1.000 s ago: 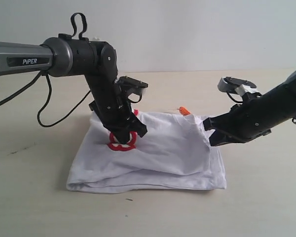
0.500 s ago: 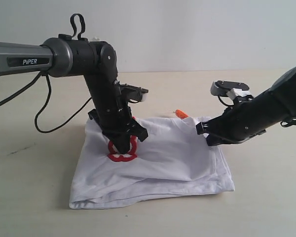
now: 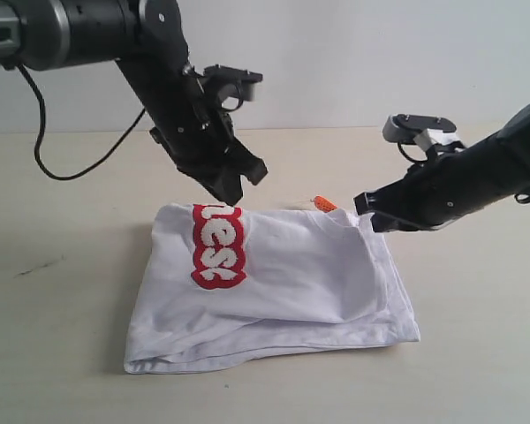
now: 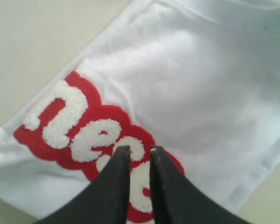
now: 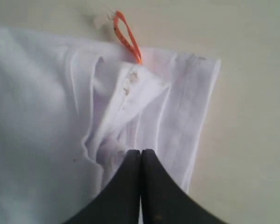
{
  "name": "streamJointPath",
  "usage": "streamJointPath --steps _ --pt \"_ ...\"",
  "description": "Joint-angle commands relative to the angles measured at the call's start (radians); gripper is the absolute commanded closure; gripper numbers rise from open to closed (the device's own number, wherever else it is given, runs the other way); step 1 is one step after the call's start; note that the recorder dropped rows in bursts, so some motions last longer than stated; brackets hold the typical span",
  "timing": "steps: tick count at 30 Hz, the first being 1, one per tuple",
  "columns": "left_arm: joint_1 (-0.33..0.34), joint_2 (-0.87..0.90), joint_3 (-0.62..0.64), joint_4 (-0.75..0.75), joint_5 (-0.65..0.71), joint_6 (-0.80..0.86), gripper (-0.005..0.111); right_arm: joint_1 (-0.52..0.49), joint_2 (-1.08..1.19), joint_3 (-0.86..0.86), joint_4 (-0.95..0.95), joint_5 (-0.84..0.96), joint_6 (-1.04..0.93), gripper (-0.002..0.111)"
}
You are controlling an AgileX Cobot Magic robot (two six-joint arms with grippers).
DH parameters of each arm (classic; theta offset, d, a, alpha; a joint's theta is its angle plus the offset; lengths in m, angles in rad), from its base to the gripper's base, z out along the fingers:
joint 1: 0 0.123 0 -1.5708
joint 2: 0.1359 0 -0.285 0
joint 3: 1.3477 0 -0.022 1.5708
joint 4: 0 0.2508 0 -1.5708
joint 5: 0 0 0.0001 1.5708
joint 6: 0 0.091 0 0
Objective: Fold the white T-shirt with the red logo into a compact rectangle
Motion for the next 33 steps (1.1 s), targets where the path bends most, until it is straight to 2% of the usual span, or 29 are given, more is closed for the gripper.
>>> streamJointPath --steps 1,4,5,17,24,33 --pt "0.03 -0.061 0.009 0.011 0.046 -0.068 0.092 0.003 -0.101 0.017 -0.033 0.019 -0.008 0.108" --pt "0.044 -0.12 0.071 0.009 -0.026 -0.093 0.106 0.003 -0.173 0.06 -0.068 0.015 -0.006 0.108" --pt "0.044 -0.146 0.102 0.009 -0.059 -0.093 0.107 0.003 -0.196 0.078 -0.083 0.013 -0.006 0.108" --pt "0.044 -0.452 0.514 -0.007 -0.423 -0.121 0.107 0.003 -0.374 0.226 -0.097 0.014 0.004 0.108" --pt "0.044 -0.602 0.787 -0.044 -0.645 -0.123 0.107 0.003 -0.403 0.235 -0.097 0.094 0.028 0.108" --pt "0.044 -0.762 1.065 -0.054 -0.921 -0.123 0.107 0.003 -0.514 0.235 -0.16 0.071 0.054 0.108"
